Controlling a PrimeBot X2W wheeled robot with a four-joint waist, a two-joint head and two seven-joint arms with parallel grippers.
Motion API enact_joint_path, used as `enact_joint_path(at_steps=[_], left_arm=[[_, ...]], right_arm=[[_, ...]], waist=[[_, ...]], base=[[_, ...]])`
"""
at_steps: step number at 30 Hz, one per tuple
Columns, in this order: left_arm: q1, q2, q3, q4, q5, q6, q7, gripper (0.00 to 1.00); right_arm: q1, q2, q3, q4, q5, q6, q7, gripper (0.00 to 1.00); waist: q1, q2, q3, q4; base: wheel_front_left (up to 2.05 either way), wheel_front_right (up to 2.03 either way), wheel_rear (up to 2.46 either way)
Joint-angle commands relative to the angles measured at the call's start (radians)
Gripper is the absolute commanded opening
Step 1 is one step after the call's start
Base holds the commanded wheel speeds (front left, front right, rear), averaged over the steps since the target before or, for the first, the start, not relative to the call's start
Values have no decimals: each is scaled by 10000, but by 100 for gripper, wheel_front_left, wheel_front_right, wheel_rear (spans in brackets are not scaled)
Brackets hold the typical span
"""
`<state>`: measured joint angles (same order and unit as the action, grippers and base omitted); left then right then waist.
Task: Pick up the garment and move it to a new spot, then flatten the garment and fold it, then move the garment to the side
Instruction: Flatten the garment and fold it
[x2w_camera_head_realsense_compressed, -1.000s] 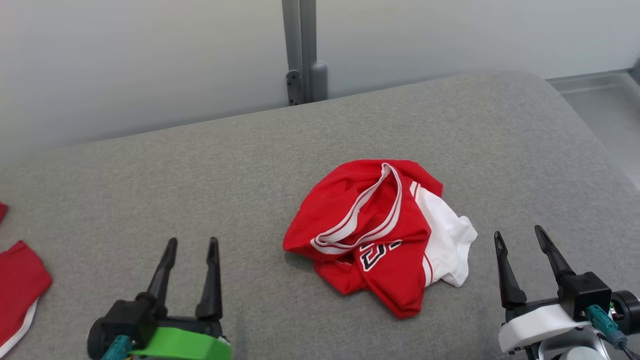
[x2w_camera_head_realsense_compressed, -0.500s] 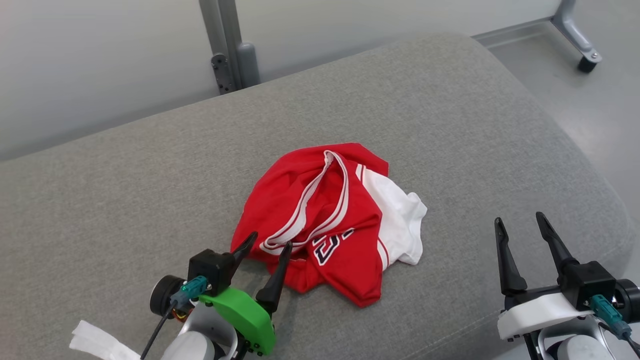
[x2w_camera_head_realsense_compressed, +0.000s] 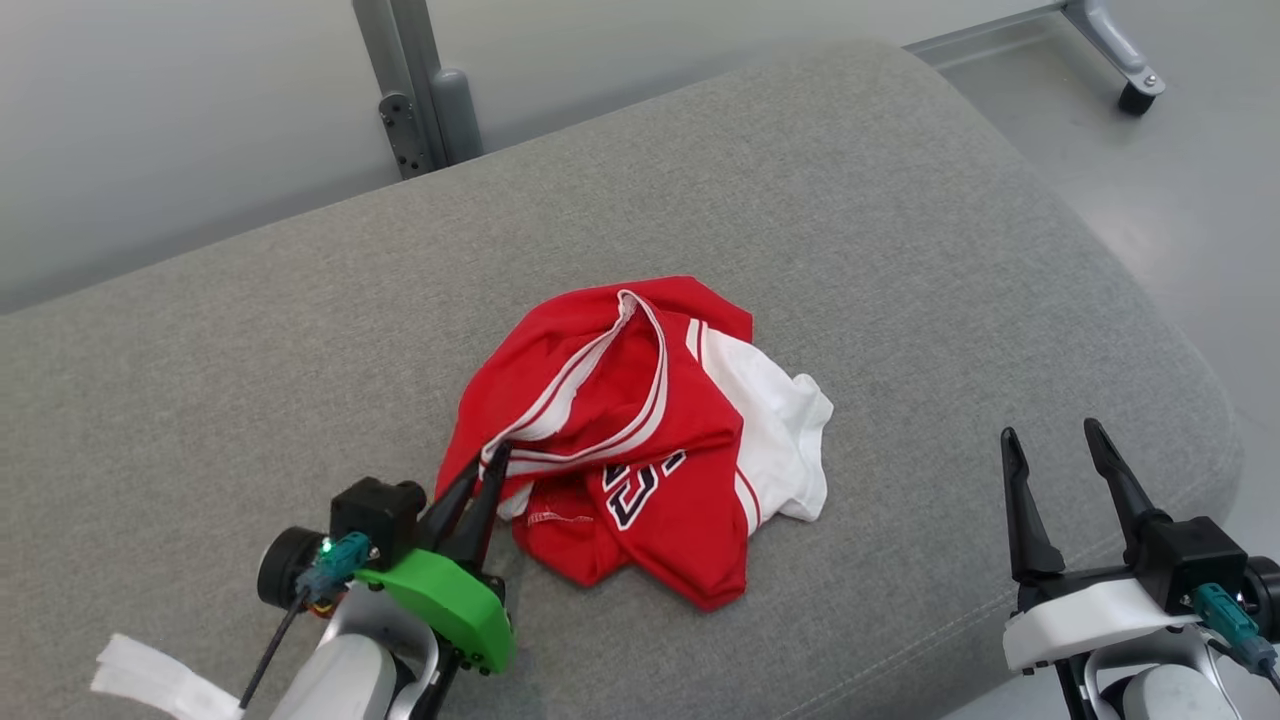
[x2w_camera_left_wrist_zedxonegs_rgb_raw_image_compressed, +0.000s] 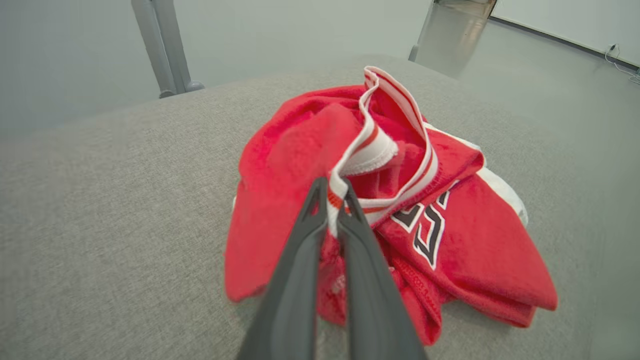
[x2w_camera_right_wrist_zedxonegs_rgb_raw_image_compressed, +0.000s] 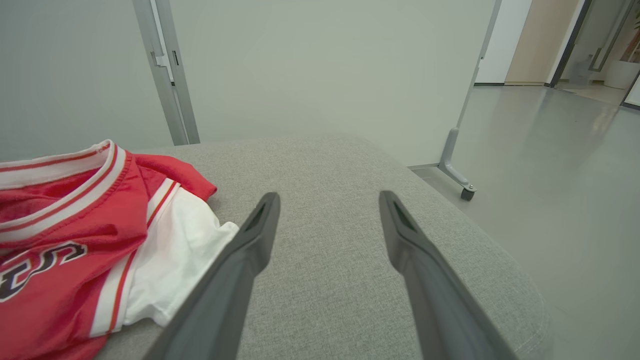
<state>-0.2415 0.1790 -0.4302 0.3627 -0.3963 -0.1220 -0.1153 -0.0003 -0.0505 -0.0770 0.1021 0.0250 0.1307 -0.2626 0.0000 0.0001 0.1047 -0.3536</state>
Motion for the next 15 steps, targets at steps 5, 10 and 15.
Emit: enact_joint_path(at_steps=[5, 10, 15], left_arm=[[151, 505, 445, -1442, 174, 368, -898, 0], [423, 1153, 1083, -3085, 219, 740, -1077, 0], [-604, 2154, 1794, -3328, 164, 562, -652, 0]], right_arm=[[229, -2, -203, -27, -130, 1, -35, 100], [256, -2, -179, -68, -124, 1, -35, 100], [-104, -3, 154, -34, -5, 1, -35, 100]], waist=[[0, -1, -366, 548], [0, -1, -481, 972], [0, -1, -255, 1040]], base=[[0, 0, 0], [0, 0, 0], [0, 0, 0]])
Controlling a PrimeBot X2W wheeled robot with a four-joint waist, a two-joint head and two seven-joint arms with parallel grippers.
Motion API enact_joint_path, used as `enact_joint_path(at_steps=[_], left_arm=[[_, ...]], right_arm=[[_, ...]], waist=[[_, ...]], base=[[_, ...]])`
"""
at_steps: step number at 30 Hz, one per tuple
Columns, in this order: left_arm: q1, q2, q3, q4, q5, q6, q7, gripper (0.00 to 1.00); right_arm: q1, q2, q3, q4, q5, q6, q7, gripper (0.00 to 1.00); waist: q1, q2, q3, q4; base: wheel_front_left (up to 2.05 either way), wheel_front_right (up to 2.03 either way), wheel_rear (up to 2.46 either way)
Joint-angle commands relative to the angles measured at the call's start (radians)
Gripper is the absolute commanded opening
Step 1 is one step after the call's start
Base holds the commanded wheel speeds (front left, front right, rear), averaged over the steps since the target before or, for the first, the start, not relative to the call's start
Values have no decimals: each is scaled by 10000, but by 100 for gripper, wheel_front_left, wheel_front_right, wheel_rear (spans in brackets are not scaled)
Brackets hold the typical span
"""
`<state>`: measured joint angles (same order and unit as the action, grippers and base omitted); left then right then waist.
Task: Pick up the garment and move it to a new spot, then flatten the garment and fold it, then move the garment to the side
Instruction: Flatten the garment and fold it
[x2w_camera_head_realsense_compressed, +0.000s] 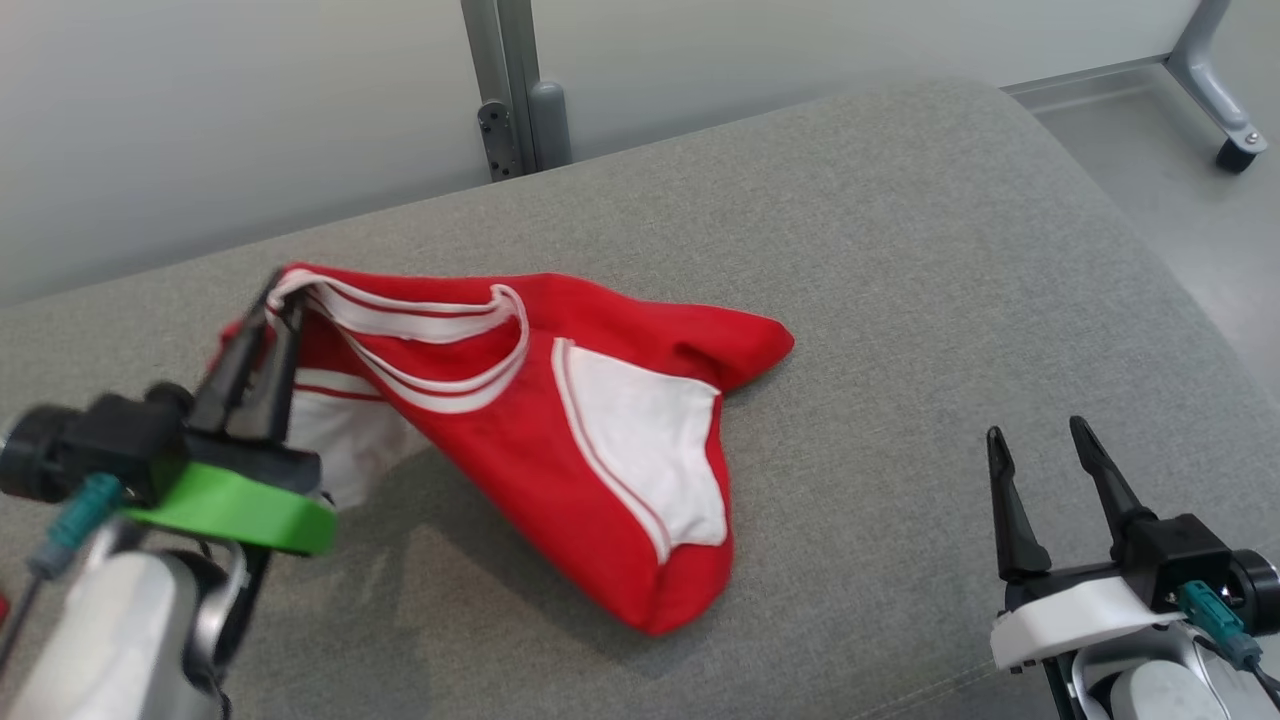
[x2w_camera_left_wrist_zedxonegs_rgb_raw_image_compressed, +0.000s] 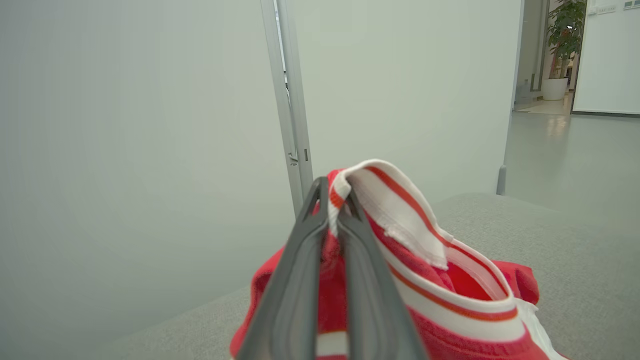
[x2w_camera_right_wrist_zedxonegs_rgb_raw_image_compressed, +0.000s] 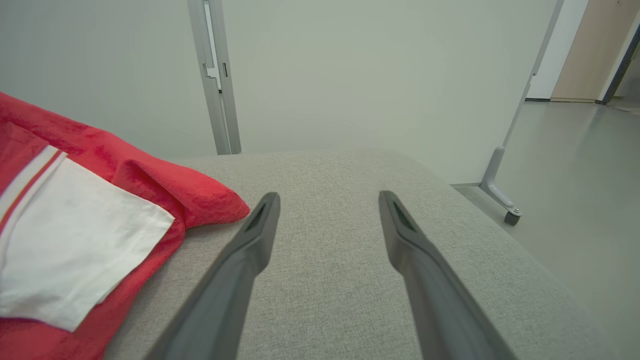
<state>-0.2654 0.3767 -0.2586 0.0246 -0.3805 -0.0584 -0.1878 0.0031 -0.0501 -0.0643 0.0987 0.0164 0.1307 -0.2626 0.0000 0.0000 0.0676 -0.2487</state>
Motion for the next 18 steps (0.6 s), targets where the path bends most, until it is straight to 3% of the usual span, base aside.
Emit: enact_joint_path(at_steps=[1, 10, 14, 15, 17, 18], left_arm=[[-633, 289, 165, 178, -65, -145, 128, 0], [-3541, 1713, 162, 3041, -145, -648, 190, 0], [-4321, 1974, 12, 4735, -80, -686, 140, 0], [-4449, 2008, 8, 5129, -67, -688, 103, 6], [-4636, 1926, -53, 5787, -57, -692, -100, 29], [-4652, 1855, -74, 6107, -31, -669, -183, 48]], right_arm=[[-212, -10, 102, 13, 99, 1, -35, 100], [-915, -3, 702, 183, 378, 1, -35, 100], [-1031, -1, 740, 273, 659, 1, -35, 100], [-1043, -1, 737, 291, 715, 1, -35, 100], [-1035, 0, 644, 299, 805, 1, -35, 100], [-1004, 0, 604, 314, 824, 1, -35, 100]], waist=[[0, 0, 205, -63], [0, 0, 1647, -1437], [0, 0, 2348, -2022], [0, 0, 2480, -2125], [0, 0, 2672, -2204], [0, 0, 2717, -2196]], base=[[0, 0, 0], [0, 0, 0], [0, 0, 0], [0, 0, 0], [0, 0, 0], [0, 0, 0]])
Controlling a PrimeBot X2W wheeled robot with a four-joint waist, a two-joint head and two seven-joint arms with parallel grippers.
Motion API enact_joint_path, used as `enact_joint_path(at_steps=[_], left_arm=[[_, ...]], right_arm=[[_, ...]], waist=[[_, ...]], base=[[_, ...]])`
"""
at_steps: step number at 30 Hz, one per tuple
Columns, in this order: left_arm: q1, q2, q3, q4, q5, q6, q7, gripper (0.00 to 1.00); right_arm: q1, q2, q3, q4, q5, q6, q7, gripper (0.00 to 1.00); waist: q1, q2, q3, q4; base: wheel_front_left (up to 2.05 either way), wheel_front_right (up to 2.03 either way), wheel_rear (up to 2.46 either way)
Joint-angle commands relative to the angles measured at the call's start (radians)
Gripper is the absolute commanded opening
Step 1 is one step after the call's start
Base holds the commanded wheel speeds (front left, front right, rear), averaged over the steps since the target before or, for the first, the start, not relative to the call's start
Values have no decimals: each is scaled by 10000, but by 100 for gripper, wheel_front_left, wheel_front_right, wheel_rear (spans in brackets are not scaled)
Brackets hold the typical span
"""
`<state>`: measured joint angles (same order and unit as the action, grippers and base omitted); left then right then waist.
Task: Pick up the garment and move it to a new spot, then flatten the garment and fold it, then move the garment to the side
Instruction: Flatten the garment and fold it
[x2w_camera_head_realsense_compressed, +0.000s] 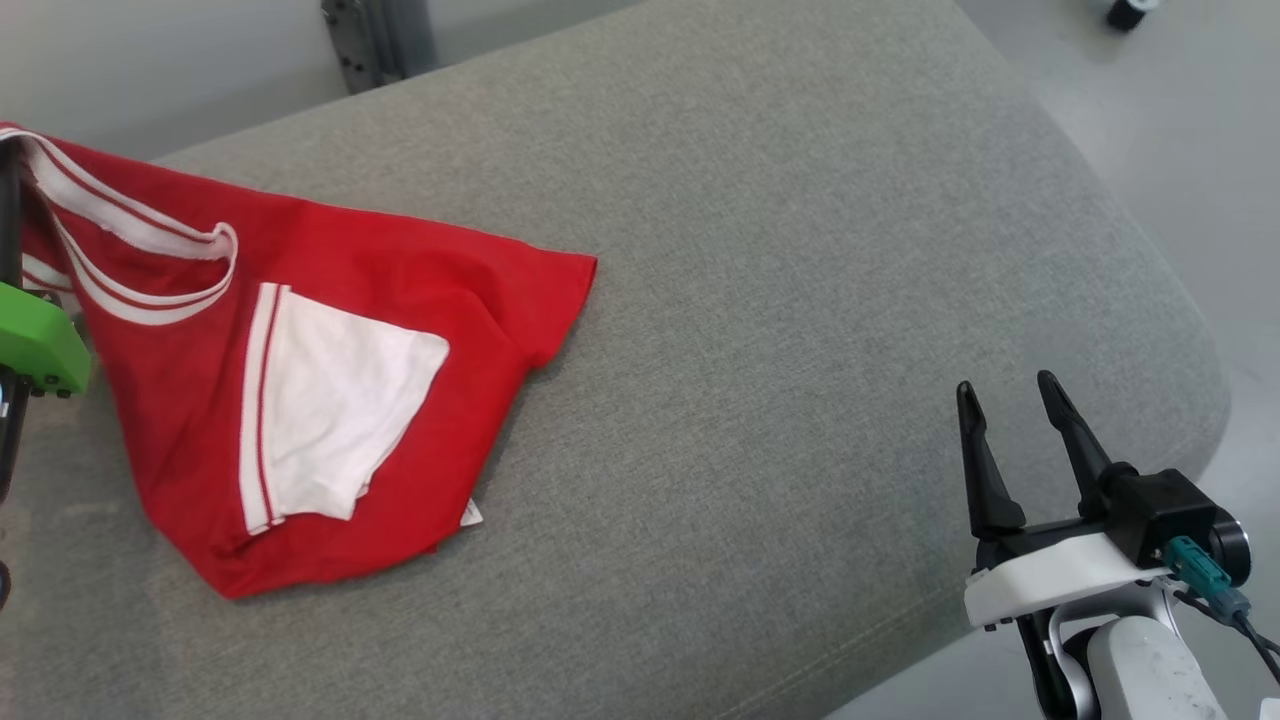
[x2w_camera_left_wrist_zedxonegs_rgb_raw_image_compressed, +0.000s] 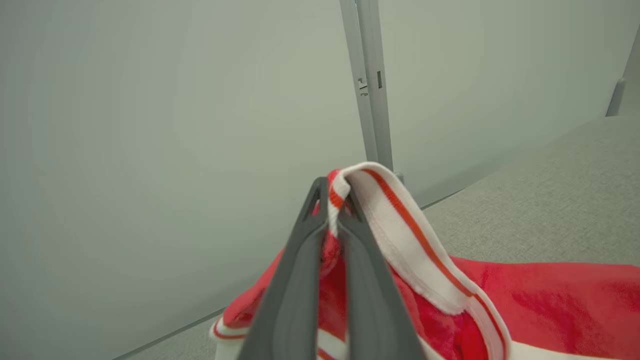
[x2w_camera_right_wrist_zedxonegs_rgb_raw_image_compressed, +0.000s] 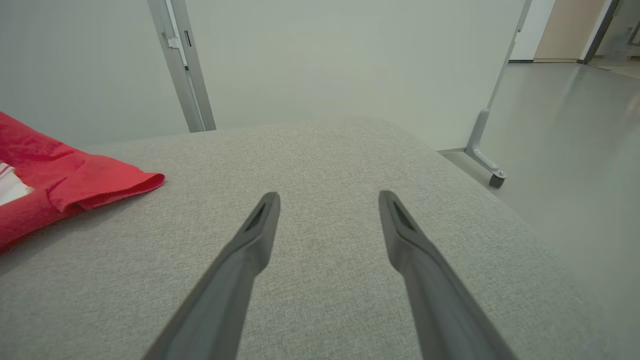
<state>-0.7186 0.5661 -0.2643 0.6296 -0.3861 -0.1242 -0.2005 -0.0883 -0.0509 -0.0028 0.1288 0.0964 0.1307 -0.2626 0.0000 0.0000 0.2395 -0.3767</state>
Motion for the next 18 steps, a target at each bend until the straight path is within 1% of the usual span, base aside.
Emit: enact_joint_path(at_steps=[1, 2, 6, 8, 11, 15, 18], left_arm=[[-123, -128, -49, 356, 14, -6, -119, 89], [-146, -196, -53, 586, -7, 24, -172, 100], [-231, -627, -112, 1225, 5, 181, -437, 100], [-37, -886, -55, 1363, -136, 268, -514, 100], [372, -1087, -136, 1448, -181, 264, -570, 100], [835, -1262, 5, 1050, -275, 548, -586, 100], [1403, -1570, -328, 277, -270, 453, -363, 100]], right_arm=[[-56, 8, -46, 24, 43, 1, -35, 100], [-22, 10, -72, 25, 50, 1, -35, 100], [-52, 5, -207, 45, -16, 1, -35, 100], [-72, 5, -209, 57, -77, 1, -35, 100], [-3, -4, -155, 82, -178, 1, -35, 100], [243, -12, -209, 123, -254, 1, -35, 100], [408, -10, -280, 110, -262, 1, -35, 100]], waist=[[0, 0, 1021, -888], [0, 0, 1025, -849], [0, 0, 836, -467], [0, 0, 591, -209], [0, 0, 164, 168], [0, 0, -466, 626], [0, 0, -764, 948]], base=[[0, 0, 0], [0, 0, 0], [0, 0, 0], [0, 0, 0], [0, 0, 0], [0, 0, 0], [0, 0, 0]])
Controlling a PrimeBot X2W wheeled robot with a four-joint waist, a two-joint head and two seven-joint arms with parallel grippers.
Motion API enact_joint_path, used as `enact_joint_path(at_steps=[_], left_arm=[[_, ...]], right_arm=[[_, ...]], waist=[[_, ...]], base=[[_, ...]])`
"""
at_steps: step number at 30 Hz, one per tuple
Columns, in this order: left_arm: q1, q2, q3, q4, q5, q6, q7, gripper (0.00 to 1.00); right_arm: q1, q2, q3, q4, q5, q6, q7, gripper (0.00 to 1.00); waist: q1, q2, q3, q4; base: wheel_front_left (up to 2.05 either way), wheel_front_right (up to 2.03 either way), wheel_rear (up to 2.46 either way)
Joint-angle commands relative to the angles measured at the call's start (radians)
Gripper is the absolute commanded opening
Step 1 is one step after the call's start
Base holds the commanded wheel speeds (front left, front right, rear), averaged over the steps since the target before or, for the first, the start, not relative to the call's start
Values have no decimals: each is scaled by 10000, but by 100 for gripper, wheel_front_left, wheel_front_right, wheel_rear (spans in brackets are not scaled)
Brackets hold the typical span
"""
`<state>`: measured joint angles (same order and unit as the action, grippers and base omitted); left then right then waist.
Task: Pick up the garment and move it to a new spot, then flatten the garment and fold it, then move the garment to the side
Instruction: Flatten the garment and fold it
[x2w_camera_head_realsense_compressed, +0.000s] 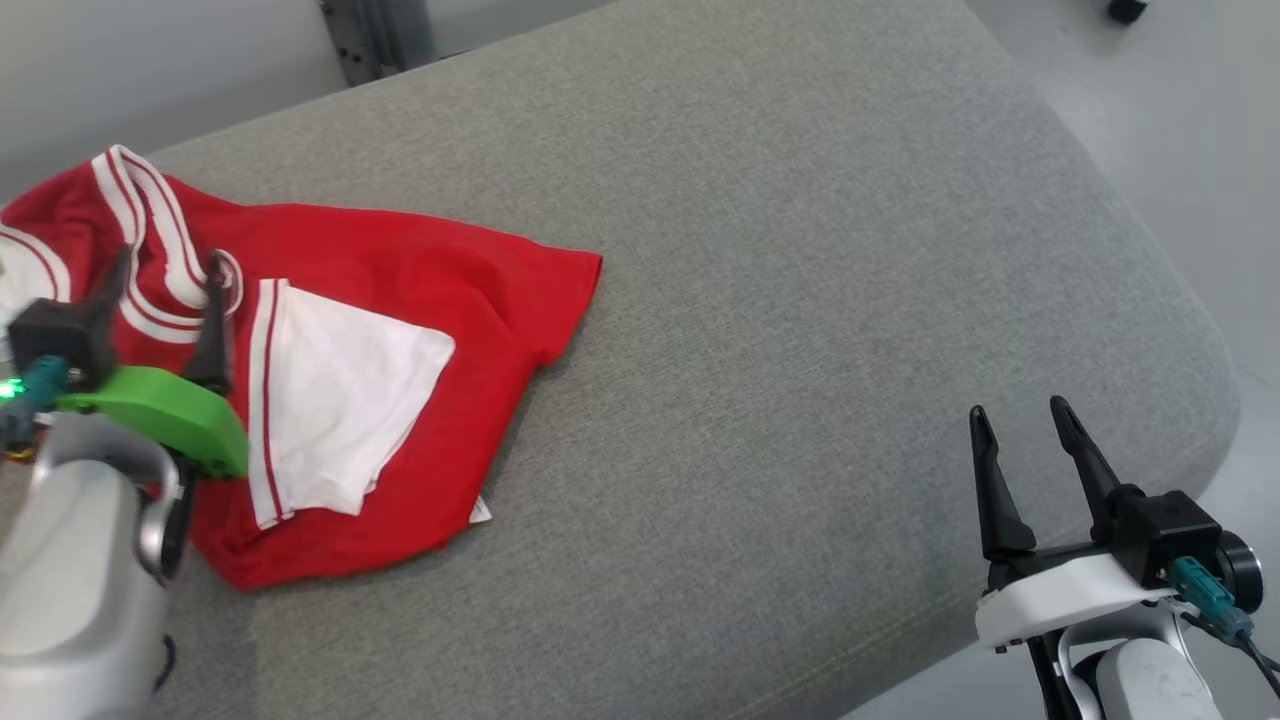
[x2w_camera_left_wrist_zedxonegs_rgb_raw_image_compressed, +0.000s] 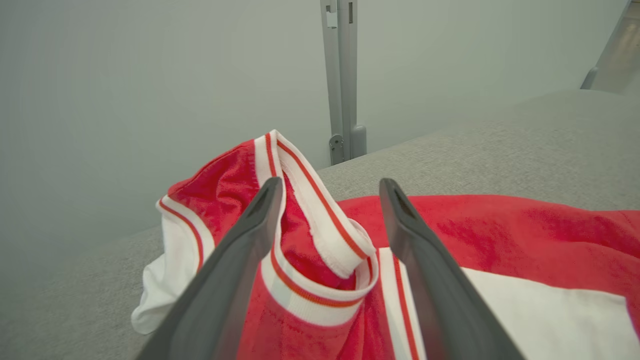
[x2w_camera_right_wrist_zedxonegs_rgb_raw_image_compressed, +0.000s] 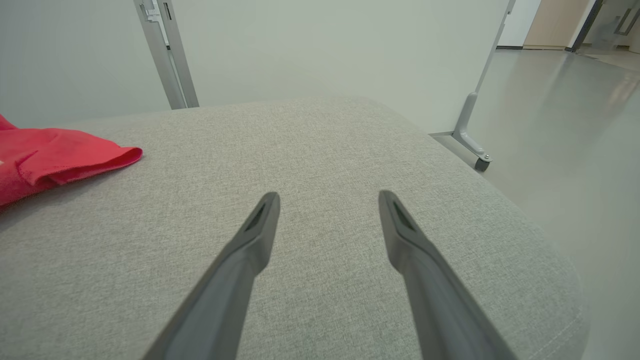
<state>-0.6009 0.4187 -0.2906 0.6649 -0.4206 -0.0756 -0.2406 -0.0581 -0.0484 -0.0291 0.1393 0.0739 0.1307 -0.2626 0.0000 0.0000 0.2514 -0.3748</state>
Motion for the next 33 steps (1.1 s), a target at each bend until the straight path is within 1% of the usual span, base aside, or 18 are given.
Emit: enact_joint_path(at_steps=[1, 6, 9, 12, 18, 23, 28, 32, 33], left_arm=[[352, -169, -220, -425, 106, -54, 233, 100], [1189, -639, -1016, -2345, 19, -90, 1689, 100], [1622, -734, -1409, -3281, -98, -71, 2630, 100], [1934, -747, -1716, -3726, -49, 44, 3269, 100], [2180, -677, -2053, -3802, 6, 86, 3872, 100], [2145, -563, -2268, -3496, 225, 85, 4022, 100], [2089, -620, -2403, -3300, 193, 19, 4056, 100], [1994, -471, -2475, -3045, 357, 200, 4113, 100], [1947, -438, -2474, -2997, 416, 276, 4057, 93]], right_arm=[[131, -30, 1, -14, -47, 1, -35, 100], [176, -38, 3, -120, -44, -1, -35, 100], [156, -29, 9, -144, -33, -1, -35, 100], [26, -35, 49, -134, -20, -1, -35, 100], [-82, -30, 8, -131, 53, -1, -35, 100], [-152, -32, -12, -77, 121, -1, -35, 100], [-209, -30, 17, -23, 198, -1, -35, 100], [-222, -30, 31, -21, 231, -1, -35, 100], [-231, -30, 29, -23, 235, -1, -35, 100]], waist=[[0, 0, -886, 1024], [0, 0, -735, 1313], [0, 0, -521, 1359], [0, 0, -343, 1296], [0, 0, -173, 1111], [0, 0, -124, 983], [0, 0, -146, 890], [0, 0, -132, 827], [0, 0, -124, 813]], base=[[0, 0, 0], [0, 0, 0], [0, 0, 0], [0, 0, 0], [0, 0, 0], [0, 0, 0], [0, 0, 0], [0, 0, 0], [0, 0, 0]])
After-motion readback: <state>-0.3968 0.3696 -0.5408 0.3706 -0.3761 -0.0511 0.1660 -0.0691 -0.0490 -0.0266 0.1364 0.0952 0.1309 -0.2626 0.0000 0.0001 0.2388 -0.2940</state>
